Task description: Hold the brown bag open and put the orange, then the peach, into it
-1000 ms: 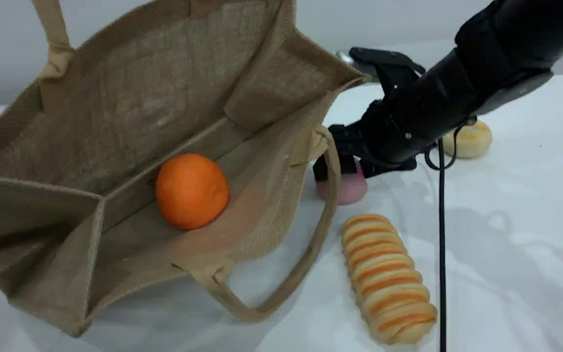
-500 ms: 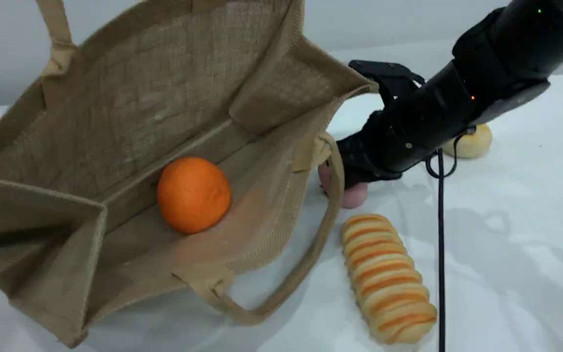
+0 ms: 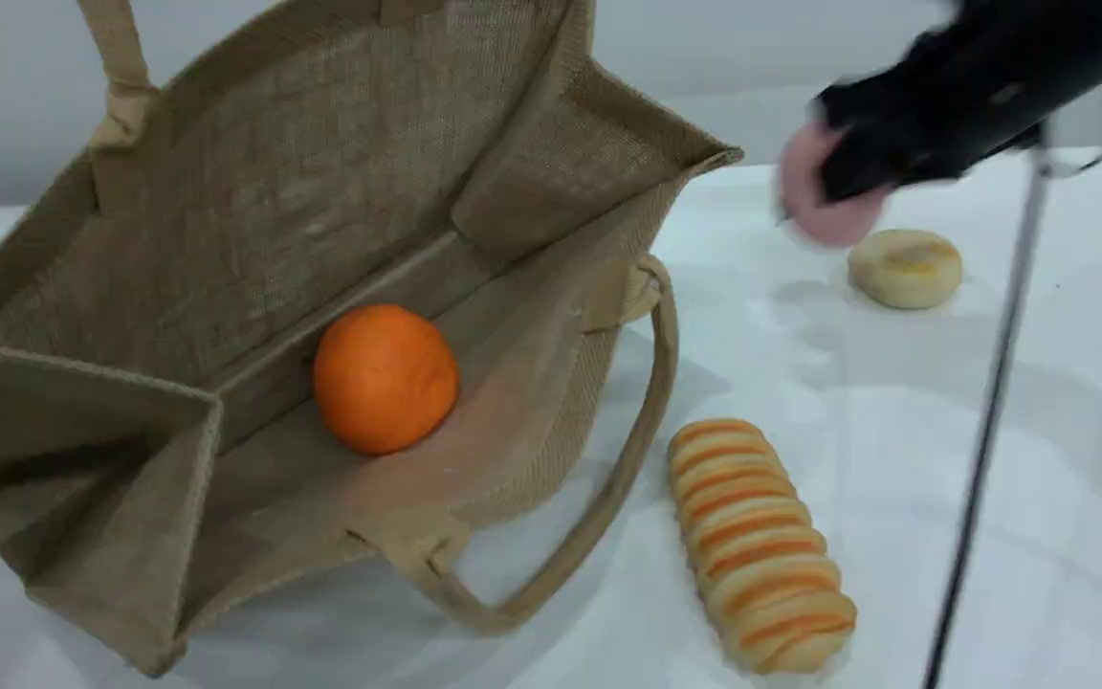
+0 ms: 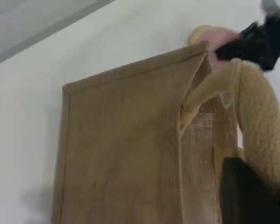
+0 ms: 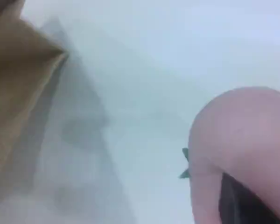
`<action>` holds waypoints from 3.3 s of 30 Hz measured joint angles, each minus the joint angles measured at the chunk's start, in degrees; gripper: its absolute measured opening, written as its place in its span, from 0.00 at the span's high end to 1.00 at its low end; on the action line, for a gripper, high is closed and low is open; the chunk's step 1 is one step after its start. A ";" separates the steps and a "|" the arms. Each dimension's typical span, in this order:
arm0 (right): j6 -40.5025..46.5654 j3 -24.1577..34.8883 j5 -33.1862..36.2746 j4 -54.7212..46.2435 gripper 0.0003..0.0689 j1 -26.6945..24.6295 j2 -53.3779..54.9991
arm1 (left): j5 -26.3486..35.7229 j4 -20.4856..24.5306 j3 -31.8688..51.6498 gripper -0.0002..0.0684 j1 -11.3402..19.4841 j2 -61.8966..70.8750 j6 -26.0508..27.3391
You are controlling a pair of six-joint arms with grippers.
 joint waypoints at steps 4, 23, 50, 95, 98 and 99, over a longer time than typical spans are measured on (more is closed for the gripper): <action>4.11 0.00 5.80 -3.84 0.96 -5.54 -5.16 | 0.00 -0.05 0.00 0.89 0.00 0.00 0.00; 5.99 4.88 36.97 -3.03 0.96 5.48 -23.37 | 0.05 0.00 0.00 0.89 0.00 0.00 4.25; -5.37 9.37 -8.09 24.27 0.96 38.93 -8.72 | 0.05 -0.37 0.00 0.89 0.00 0.00 4.13; 4.07 -5.19 -4.58 2.57 0.32 36.52 -2.41 | 0.05 -0.41 0.00 0.89 -0.06 0.00 5.76; 9.08 -5.19 -0.26 -3.48 0.32 34.64 -4.58 | 0.05 -0.41 0.00 0.89 -0.06 0.00 5.82; 10.89 -5.19 1.51 -5.96 0.32 33.90 -5.54 | 0.05 -0.41 0.00 0.89 -0.06 0.00 5.94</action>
